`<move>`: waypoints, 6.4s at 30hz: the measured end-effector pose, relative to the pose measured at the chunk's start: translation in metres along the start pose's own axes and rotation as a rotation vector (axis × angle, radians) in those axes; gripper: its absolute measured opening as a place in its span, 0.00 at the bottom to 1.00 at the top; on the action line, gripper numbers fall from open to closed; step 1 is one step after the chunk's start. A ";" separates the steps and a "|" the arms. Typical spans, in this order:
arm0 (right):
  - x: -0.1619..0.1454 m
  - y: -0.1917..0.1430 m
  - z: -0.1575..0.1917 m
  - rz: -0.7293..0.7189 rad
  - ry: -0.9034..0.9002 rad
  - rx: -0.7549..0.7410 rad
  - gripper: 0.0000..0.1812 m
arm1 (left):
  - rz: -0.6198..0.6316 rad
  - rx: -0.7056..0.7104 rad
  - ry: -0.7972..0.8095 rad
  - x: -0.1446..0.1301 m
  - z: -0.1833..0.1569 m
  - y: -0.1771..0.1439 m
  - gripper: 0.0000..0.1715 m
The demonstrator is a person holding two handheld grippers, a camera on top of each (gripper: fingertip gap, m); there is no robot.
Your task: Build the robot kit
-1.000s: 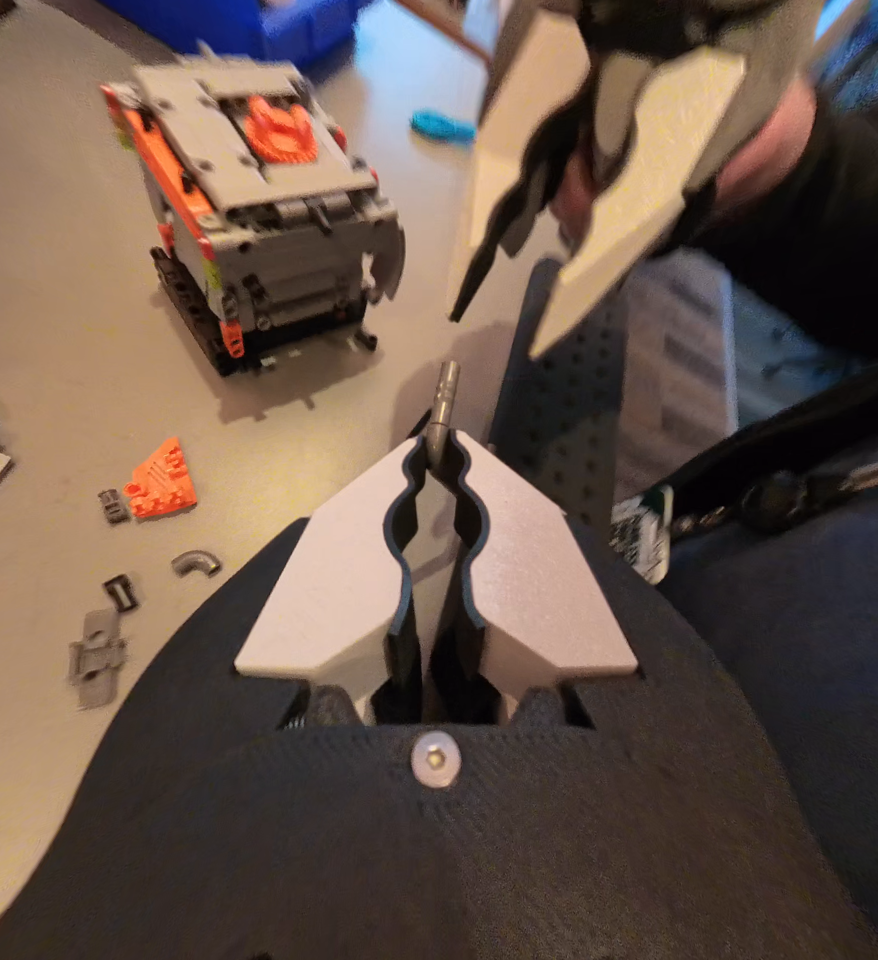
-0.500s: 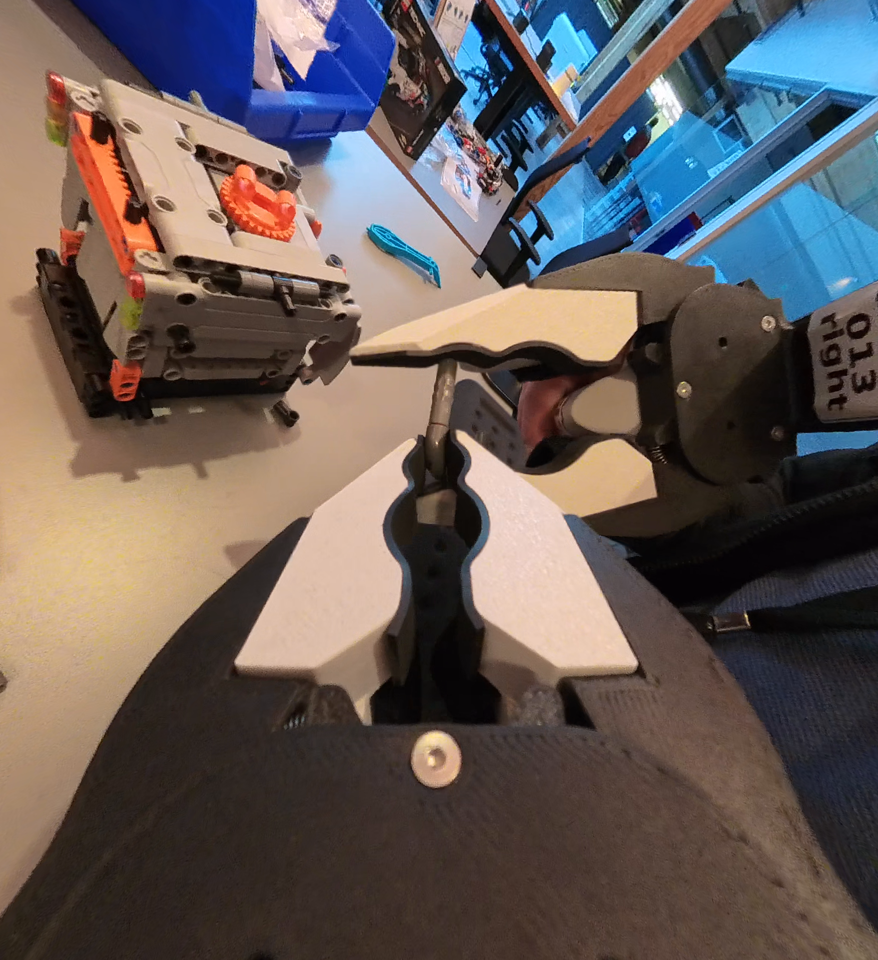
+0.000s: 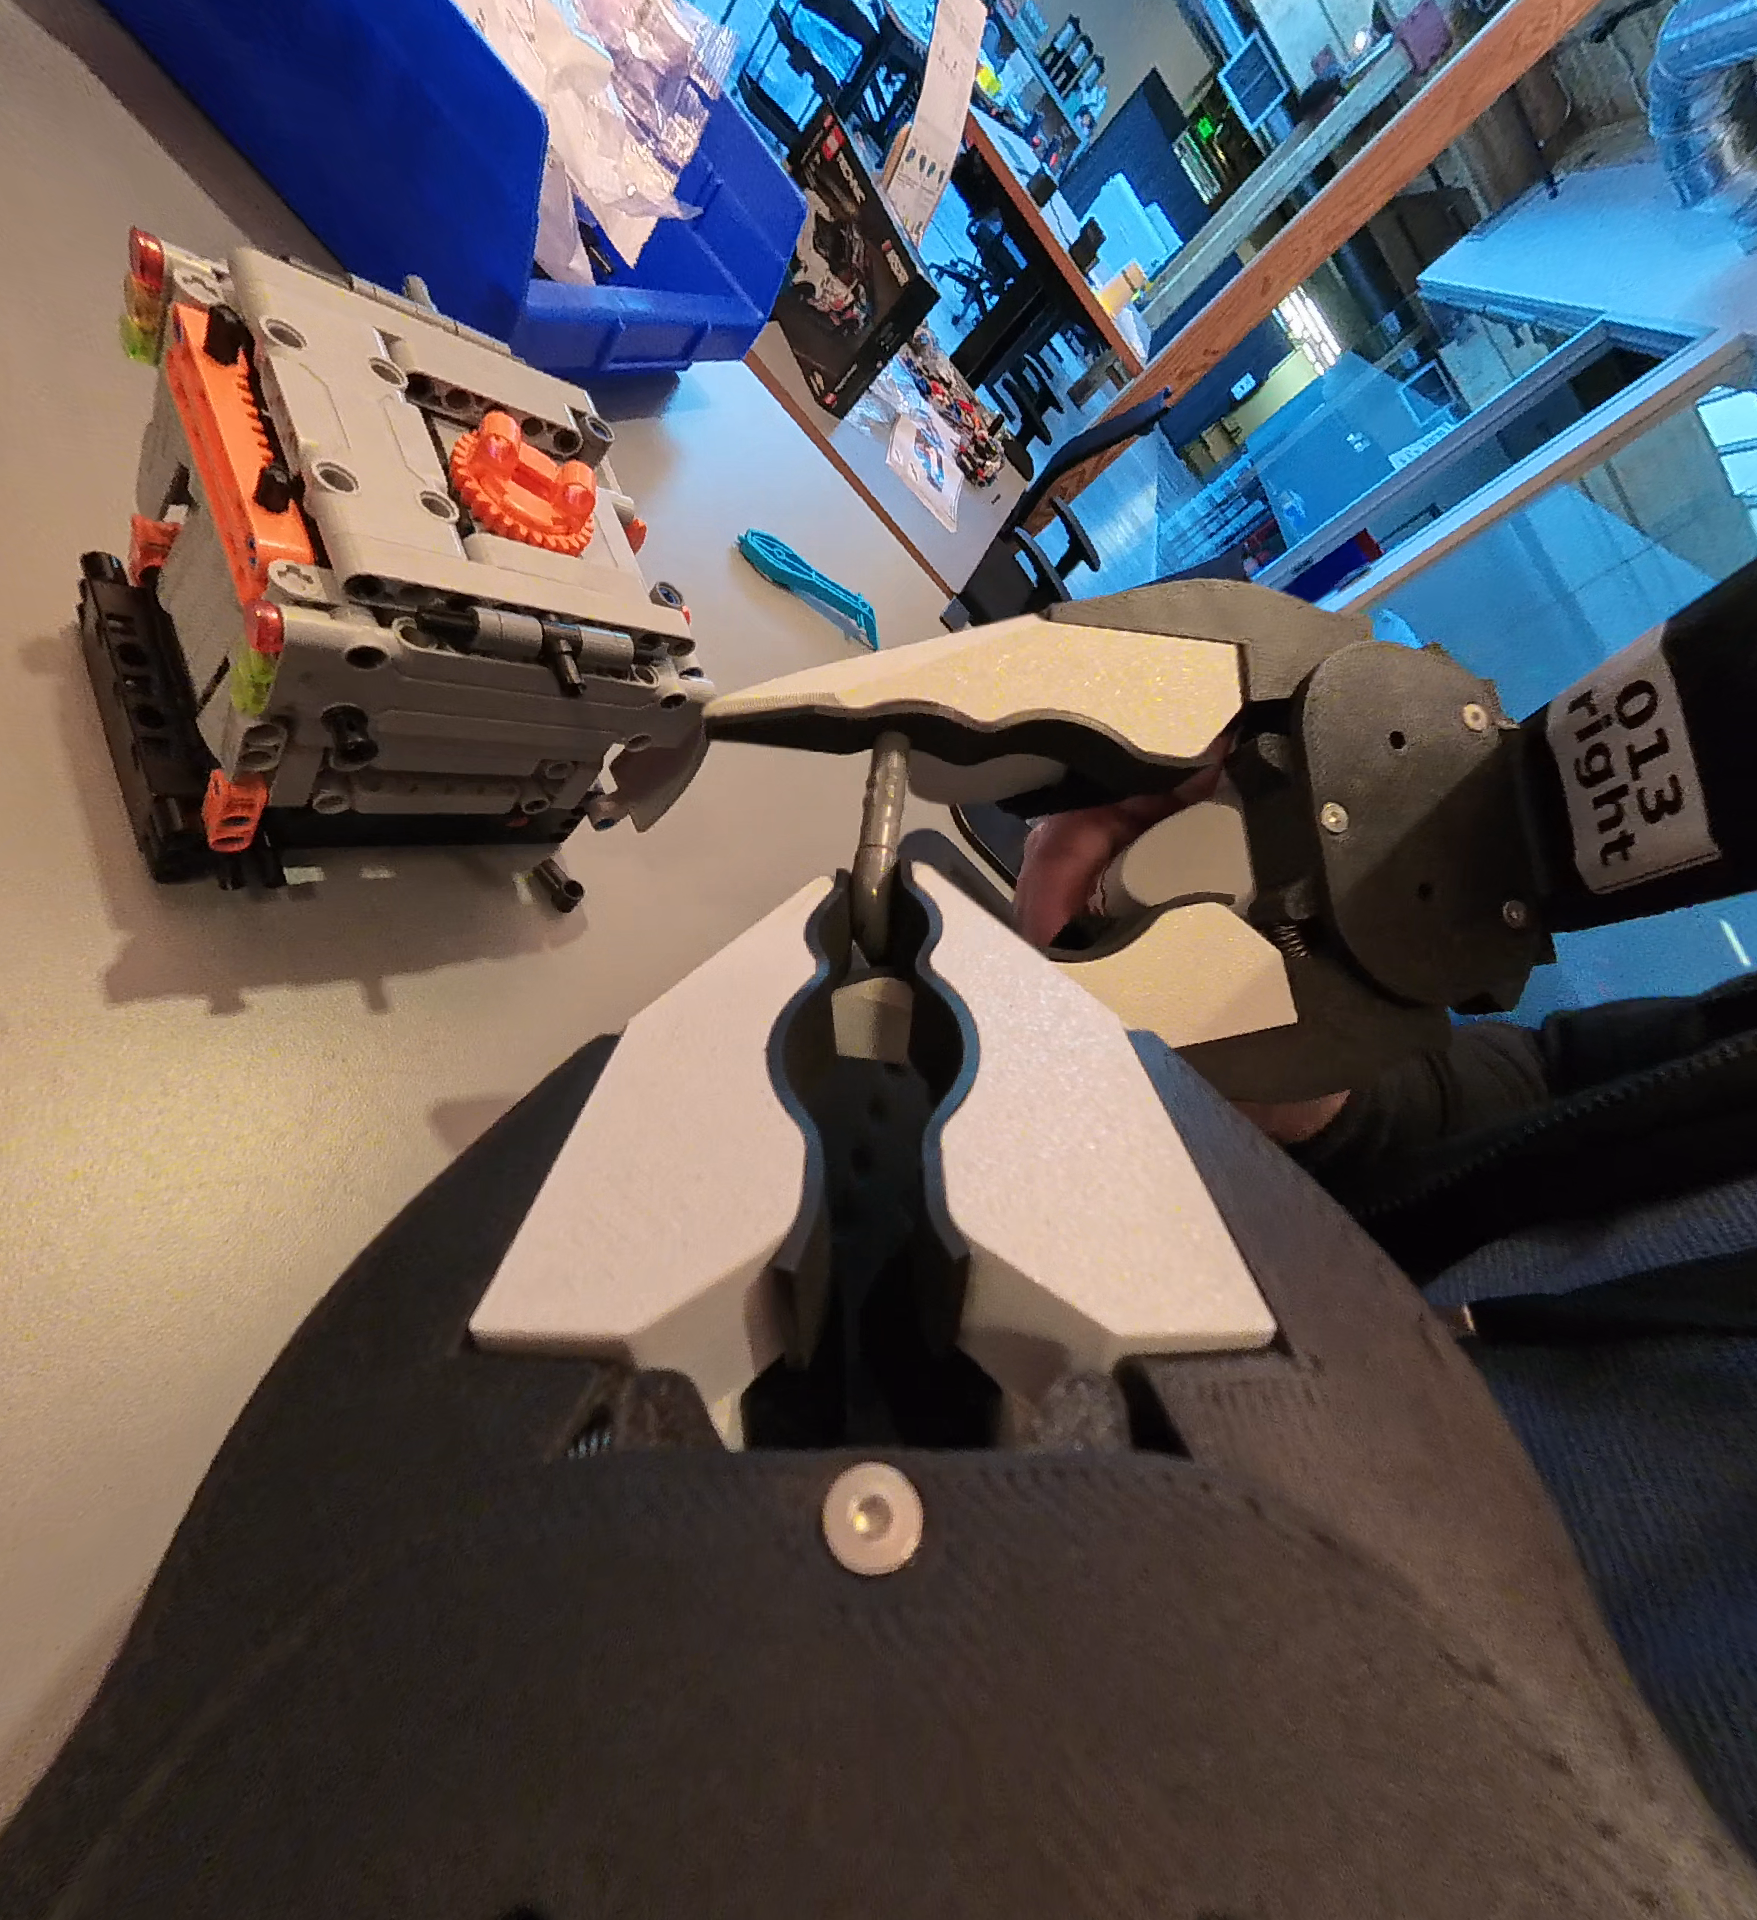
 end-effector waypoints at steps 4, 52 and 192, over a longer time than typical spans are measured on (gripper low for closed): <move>0.000 0.001 -0.001 -0.003 0.019 0.009 0.25 | -0.009 0.025 0.010 0.001 0.001 0.000 0.03; 0.002 -0.070 -0.012 -0.126 -0.020 -0.058 0.19 | -0.174 -0.074 -0.103 0.034 0.005 -0.014 0.03; -0.090 -0.032 -0.129 -0.150 1.378 0.482 0.02 | 0.246 0.327 0.536 0.008 0.045 0.092 0.54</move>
Point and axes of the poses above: each gripper's, where its closed fingertips meet, y out along the fingers, x out of its top, z = x × y across the jaws, the point moved 1 cm from there along -y, back along the fingers, and after that the axes turned 2 degrees about z, right-handed, at the moved point
